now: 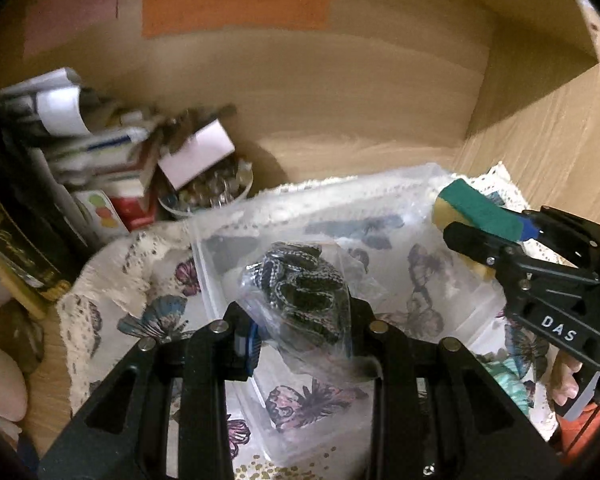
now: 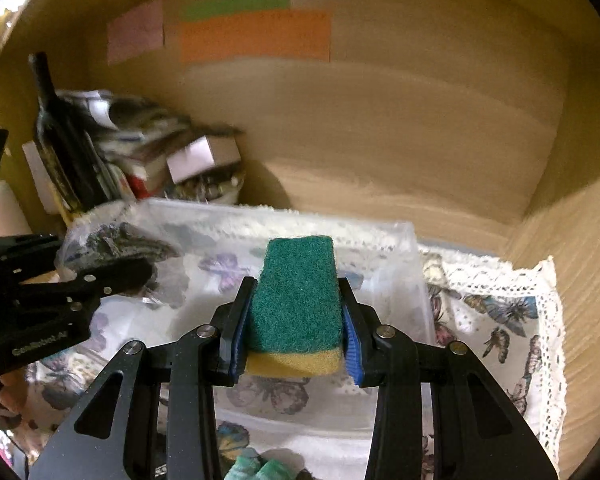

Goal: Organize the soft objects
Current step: 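Lower the bagged hat and sponge into the clear box and open both tools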

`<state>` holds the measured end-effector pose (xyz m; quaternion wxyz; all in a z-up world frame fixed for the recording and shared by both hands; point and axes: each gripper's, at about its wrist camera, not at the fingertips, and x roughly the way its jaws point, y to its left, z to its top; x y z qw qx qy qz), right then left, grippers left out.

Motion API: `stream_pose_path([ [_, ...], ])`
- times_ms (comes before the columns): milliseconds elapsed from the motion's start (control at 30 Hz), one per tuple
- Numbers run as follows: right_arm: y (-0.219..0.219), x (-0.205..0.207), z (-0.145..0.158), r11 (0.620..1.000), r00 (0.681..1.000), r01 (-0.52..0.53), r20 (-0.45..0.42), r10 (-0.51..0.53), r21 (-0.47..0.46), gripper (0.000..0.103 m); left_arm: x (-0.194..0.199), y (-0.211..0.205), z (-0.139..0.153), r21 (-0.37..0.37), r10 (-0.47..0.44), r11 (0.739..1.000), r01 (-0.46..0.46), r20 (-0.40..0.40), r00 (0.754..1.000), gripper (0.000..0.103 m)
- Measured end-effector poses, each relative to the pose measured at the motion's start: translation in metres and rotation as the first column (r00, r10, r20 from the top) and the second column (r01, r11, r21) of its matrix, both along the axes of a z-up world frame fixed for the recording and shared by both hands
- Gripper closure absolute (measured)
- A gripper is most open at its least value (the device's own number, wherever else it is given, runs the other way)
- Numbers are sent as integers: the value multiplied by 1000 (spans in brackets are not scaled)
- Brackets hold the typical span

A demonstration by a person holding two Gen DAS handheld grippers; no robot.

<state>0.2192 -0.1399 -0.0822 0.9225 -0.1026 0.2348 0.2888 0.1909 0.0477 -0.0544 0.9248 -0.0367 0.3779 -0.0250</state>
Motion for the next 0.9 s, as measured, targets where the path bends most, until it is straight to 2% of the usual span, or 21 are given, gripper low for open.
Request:
stream_pose_path([
  [167,9,19,-15,998,998,6,-66,-9,-56,68,10,-5,-11,12,-15,1000,16,-44,999,72],
  [300,13,23,-22,996,996,6,-85,-13,-84,68,12,-7,-15,22,-24,999,26,-58,998,70],
  [433,15,20,-22,995,997,3,-72,-10,-97,66,10,-10,-12,47,-23,999,25,-42,999,52],
  [500,15,17,-20,995,998,7,-54,-13,-104,60,8,-11,-9,51,-22,998,24,-31,999,48],
  [567,13,12,-16,995,999,6,-34,-9,-95,47,4,-12,-4,52,-26,998,27,-16,1000,44],
  [633,9,7,-10,996,1000,11,-9,-12,-83,43,0,-13,1,58,-26,998,26,-2,1000,39],
  [800,-6,-11,9,999,999,14,38,-12,-35,42,-16,-13,18,60,-31,998,29,44,999,37],
  [867,-11,-20,16,1000,998,18,67,-16,-20,38,-25,-12,27,47,-30,999,27,69,997,27],
  [900,-14,-27,20,1000,996,18,86,-18,-8,37,-32,-11,32,43,-23,999,19,87,996,16],
])
